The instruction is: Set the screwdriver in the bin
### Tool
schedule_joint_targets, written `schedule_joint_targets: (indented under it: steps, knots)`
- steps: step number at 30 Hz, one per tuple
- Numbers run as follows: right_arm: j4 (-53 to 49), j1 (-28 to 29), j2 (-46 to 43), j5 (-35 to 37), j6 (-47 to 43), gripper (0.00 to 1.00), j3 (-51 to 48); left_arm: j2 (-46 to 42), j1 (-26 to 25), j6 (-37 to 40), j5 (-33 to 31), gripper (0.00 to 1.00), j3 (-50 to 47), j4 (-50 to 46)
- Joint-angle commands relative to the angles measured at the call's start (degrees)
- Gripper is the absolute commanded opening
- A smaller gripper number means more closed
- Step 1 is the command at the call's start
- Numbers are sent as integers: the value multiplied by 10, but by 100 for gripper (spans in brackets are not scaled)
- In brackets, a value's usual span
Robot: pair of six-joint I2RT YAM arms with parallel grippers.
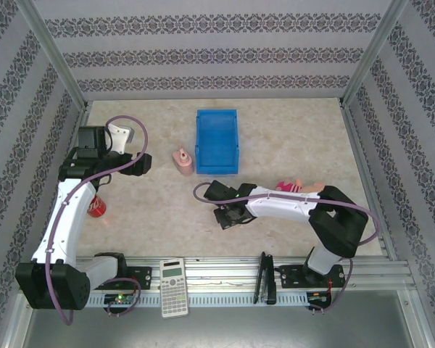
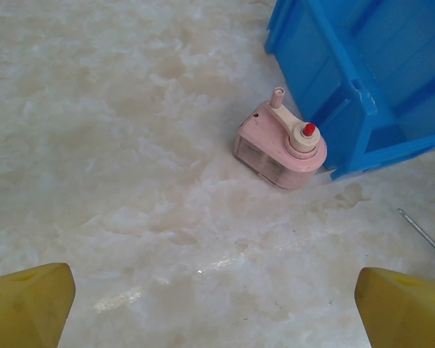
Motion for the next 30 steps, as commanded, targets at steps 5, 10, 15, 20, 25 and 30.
schedule_joint_targets:
  steps: [5,10,15,20,25,30]
  knots:
    - [-66,0,-63,-23,-31,15,19,-14,-7,23,-9,99,7,-5]
    - [-98,-11,-107,-37,-41,15,39,-24,-7,26,-13,99,1,1]
    - [-87,-53,-126,-52,-53,15,74,-29,-7,26,-5,99,-1,-6]
    - [-71,-106,-80,-56,-86,16,140,-30,-7,44,12,99,9,-36]
    - [-50,-166,7,-67,-113,16,221,-49,-8,60,9,99,13,-52]
    - [-49,-203,112,-58,-131,16,324,-77,-8,70,14,99,7,-59]
